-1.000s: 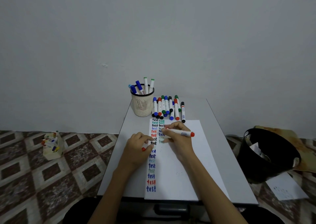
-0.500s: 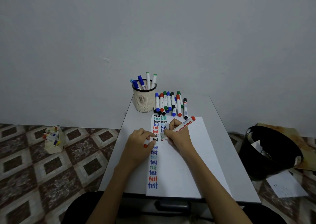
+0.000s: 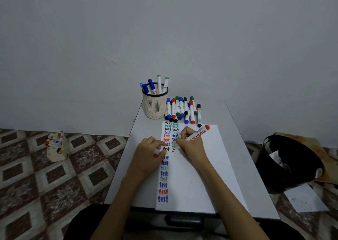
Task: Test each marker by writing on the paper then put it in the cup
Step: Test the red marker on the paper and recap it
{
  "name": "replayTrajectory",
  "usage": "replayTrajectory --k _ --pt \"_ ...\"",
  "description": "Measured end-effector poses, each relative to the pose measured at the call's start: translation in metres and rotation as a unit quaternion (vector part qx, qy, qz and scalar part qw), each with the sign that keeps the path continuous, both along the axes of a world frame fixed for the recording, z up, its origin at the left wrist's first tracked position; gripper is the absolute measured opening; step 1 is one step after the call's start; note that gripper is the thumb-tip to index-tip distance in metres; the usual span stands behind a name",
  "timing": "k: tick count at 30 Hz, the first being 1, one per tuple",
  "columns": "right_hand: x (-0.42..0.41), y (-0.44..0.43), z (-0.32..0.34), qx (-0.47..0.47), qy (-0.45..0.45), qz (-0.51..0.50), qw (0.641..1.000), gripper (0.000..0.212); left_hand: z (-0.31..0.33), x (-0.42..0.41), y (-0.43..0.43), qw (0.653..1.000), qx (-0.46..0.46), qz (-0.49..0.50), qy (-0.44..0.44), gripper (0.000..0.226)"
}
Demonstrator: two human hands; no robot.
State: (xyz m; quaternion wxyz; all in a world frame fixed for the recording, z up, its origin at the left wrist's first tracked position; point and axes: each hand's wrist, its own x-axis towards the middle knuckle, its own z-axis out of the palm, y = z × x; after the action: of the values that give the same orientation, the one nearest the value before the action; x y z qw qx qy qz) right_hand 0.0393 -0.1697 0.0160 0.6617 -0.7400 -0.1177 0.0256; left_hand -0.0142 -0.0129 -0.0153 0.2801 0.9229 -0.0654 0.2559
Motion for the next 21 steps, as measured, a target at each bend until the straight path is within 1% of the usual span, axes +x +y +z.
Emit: replayTrajectory --k 7,9,12,14,18,21 --pt "-0.0013 0.0017 -0.0004 -0.036 -0.013 0.010 0.999 0.034 0.0011 0.0010 0.0008 1.000 0.000 -0.004 0.003 0.039" --pt "-0.0009 0.0002 0.0007 -0.032 -0.014 0.022 0.999 0.036 0.0016 0.0006 0.0000 1.000 -0.001 -0.003 0.004 0.039" --pt "0.0008 -0.0025 -0.0004 -0.008 -0.006 0.003 1.000 0.038 0.0018 0.0006 0.0003 1.000 -0.007 -0.004 0.012 0.039" --pt "0.0010 -0.0024 -0.0006 -0.009 -0.004 0.000 1.000 0.038 0.0015 0.0007 0.0010 1.000 -0.011 -0.007 0.016 0.039" --pt "-0.0011 -0.0008 -0.0006 -0.002 -0.008 0.010 1.000 0.036 0.0027 0.0005 -0.0001 1.000 -0.013 -0.003 0.020 0.032" --pt "-0.0002 -0.0021 -0.0015 -0.009 -0.017 0.003 1.000 0.037 0.0034 0.0006 -0.0004 1.000 -0.011 -0.009 0.016 0.042"
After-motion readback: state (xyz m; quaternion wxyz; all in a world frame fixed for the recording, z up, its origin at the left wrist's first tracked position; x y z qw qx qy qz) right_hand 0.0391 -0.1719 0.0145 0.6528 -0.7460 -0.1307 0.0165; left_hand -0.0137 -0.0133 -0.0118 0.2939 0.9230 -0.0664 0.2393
